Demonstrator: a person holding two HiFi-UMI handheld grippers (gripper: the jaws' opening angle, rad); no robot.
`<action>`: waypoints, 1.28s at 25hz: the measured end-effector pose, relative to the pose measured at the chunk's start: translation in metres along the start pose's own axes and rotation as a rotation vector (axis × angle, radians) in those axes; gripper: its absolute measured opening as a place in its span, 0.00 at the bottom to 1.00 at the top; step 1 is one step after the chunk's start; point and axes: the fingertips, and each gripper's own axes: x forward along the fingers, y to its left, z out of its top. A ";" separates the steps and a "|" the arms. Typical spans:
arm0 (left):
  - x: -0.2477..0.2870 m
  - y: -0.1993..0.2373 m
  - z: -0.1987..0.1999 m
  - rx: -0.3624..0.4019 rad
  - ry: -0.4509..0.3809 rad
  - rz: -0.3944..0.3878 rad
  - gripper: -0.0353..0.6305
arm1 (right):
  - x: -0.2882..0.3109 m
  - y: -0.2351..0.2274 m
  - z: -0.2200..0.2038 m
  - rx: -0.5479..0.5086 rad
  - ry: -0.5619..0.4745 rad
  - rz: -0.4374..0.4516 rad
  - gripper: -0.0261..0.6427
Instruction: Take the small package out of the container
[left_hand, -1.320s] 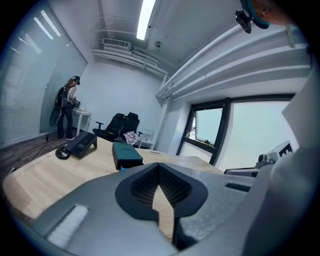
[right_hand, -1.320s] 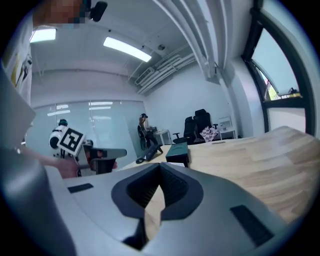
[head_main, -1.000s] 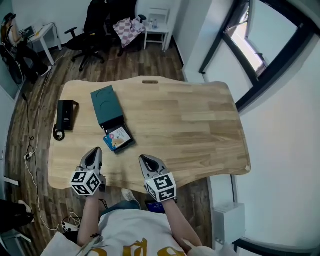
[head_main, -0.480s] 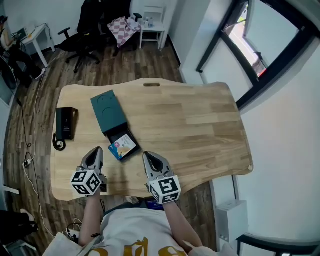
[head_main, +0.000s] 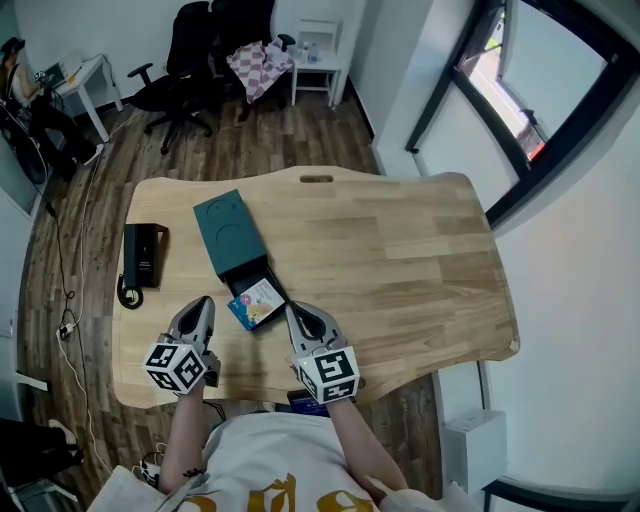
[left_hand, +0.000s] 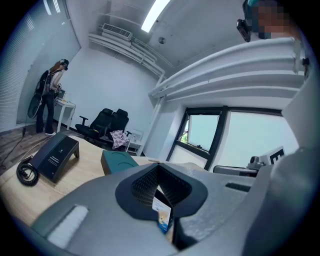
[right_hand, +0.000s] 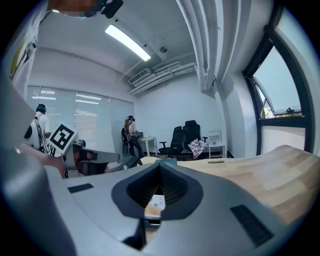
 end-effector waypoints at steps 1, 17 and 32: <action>0.001 0.000 0.001 -0.003 -0.001 -0.003 0.06 | 0.002 0.000 0.000 -0.001 -0.004 0.000 0.05; 0.008 0.010 -0.061 -0.113 0.137 -0.008 0.06 | 0.015 -0.013 -0.036 0.034 0.087 -0.021 0.05; 0.027 0.030 -0.118 -0.354 0.245 0.047 0.19 | 0.038 -0.014 -0.078 0.031 0.205 0.028 0.05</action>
